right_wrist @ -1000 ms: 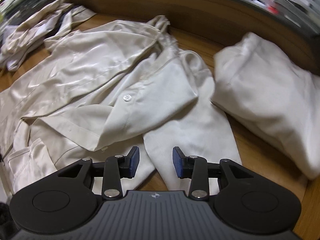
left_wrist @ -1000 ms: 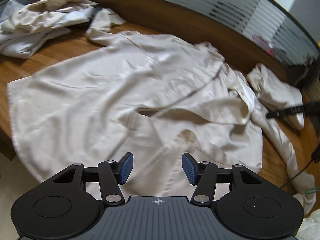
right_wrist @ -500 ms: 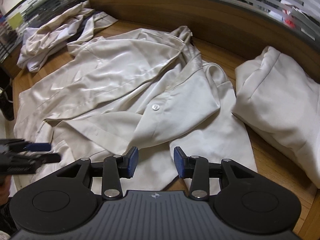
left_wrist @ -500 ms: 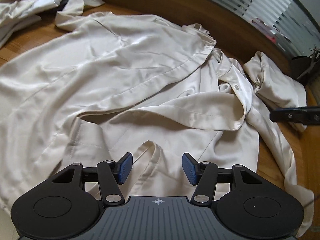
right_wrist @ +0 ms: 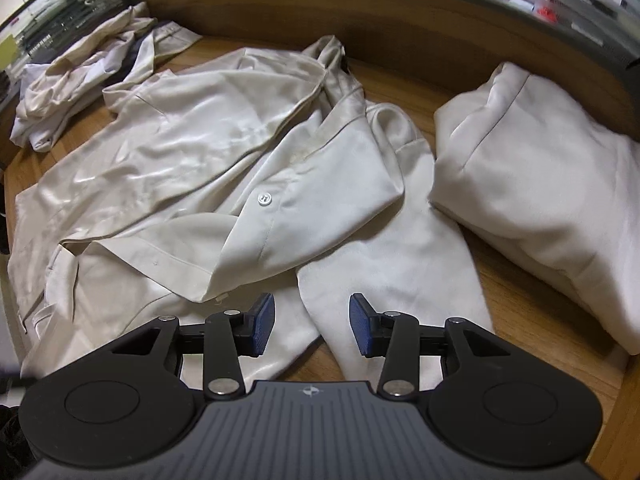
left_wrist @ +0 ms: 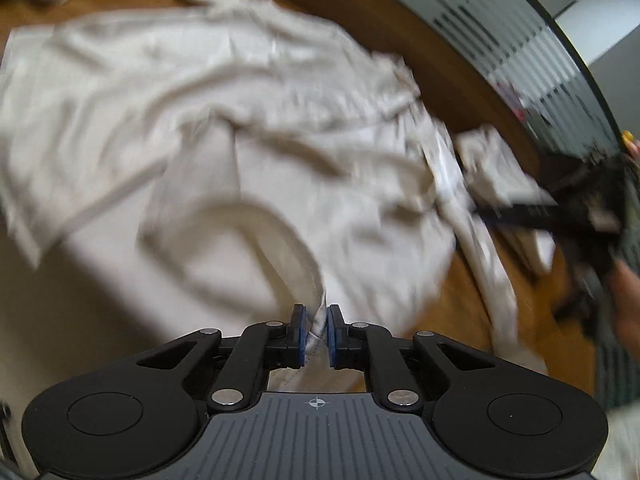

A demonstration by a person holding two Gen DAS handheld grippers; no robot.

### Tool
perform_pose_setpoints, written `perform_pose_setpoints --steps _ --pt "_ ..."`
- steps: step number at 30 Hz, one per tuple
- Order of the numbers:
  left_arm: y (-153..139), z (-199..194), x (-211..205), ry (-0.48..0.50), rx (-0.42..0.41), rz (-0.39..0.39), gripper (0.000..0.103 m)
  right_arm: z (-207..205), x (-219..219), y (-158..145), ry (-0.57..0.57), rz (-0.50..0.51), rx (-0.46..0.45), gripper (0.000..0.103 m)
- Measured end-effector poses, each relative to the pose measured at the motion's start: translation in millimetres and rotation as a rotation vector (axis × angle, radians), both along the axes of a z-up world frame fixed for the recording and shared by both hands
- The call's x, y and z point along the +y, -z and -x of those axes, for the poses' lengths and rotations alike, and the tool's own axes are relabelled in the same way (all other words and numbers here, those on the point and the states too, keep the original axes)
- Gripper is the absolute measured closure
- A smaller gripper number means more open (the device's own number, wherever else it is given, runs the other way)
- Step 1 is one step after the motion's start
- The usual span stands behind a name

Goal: Fold clothes

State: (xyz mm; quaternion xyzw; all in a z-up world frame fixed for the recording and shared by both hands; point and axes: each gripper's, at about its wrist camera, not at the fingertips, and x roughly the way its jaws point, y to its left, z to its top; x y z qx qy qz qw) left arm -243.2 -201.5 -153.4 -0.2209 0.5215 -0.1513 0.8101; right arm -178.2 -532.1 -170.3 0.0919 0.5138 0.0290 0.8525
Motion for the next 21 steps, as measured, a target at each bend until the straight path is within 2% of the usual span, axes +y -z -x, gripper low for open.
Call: perform_pose_setpoints --steps 4,6,8,10,12,14,17,21 --pt "19.2 37.8 -1.7 0.098 0.094 -0.016 0.09 -11.5 10.5 5.1 -0.055 0.01 0.013 0.056" --pt "29.0 54.7 -3.6 0.129 0.132 -0.049 0.089 -18.5 16.0 5.1 -0.091 0.022 0.016 0.056" --pt "37.1 70.1 -3.8 0.142 0.162 -0.088 0.079 -22.8 19.9 4.2 -0.117 0.031 0.012 0.056" --pt "41.1 81.3 0.0 0.119 0.177 -0.129 0.074 -26.7 20.5 1.1 -0.135 0.033 0.004 0.056" --pt "37.7 86.6 8.5 0.064 0.163 -0.169 0.07 -27.2 20.3 -1.1 -0.149 0.031 -0.003 0.056" --pt "28.8 85.2 18.2 -0.004 0.116 -0.217 0.057 -26.8 21.2 -2.1 -0.164 0.034 -0.011 0.056" --pt "14.5 69.3 32.2 -0.077 0.034 -0.258 0.053 -24.8 19.9 -1.9 -0.169 0.041 -0.018 0.056" --pt "2.2 31.1 47.1 -0.141 -0.016 -0.28 0.046 -21.1 16.7 -0.8 -0.166 0.031 -0.025 0.056"
